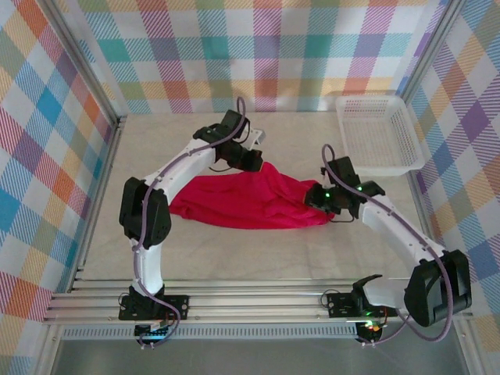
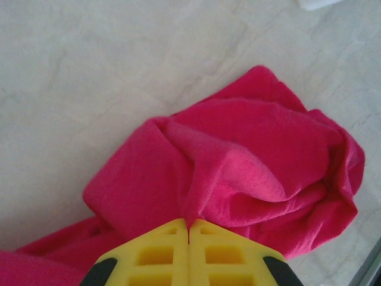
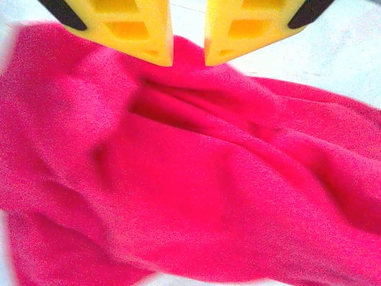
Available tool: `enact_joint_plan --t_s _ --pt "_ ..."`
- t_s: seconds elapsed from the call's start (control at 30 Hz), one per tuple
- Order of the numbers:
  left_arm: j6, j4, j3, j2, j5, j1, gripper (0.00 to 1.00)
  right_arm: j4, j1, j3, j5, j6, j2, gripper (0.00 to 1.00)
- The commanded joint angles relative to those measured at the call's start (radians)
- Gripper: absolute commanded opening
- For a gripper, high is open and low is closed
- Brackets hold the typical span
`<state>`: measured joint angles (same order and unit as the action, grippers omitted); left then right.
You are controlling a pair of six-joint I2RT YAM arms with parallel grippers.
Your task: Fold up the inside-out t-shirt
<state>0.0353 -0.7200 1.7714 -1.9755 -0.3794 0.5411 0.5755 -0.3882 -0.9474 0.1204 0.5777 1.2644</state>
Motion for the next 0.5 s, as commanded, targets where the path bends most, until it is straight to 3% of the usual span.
enact_joint_plan --t_s 0.0,0.27,0.47 --pt "0.044 0.024 -0.017 0.063 -0.033 0.011 0.00 -0.122 -0.039 -0.086 0.068 0.058 0.132 0.15" --pt "0.059 0.007 0.001 0.105 -0.030 0.012 0.00 -0.283 -0.104 -0.235 0.114 0.166 0.434 0.04" --pt "0.052 -0.017 0.010 0.176 -0.021 0.011 0.00 -0.203 -0.101 -0.313 -0.113 0.175 0.529 0.01"
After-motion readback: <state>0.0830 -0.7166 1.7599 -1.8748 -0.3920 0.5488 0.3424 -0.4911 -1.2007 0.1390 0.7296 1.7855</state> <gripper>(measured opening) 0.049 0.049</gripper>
